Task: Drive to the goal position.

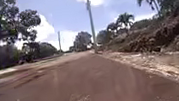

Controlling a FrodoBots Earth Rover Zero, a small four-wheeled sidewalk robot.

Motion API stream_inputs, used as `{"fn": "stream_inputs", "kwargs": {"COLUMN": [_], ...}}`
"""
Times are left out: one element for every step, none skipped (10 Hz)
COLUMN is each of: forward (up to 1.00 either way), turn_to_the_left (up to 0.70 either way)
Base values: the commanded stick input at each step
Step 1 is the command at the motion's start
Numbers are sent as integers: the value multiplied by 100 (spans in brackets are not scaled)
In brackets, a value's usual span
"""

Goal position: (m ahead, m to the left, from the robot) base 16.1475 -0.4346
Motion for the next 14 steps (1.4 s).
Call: {"fn": "stream_inputs", "kwargs": {"forward": [50,50,50,50,50,50,50,50,50,50,50,50,50,50], "turn_to_the_left": [0,0,0,0,0,0,0,0,0,0,0,0,0,0]}}
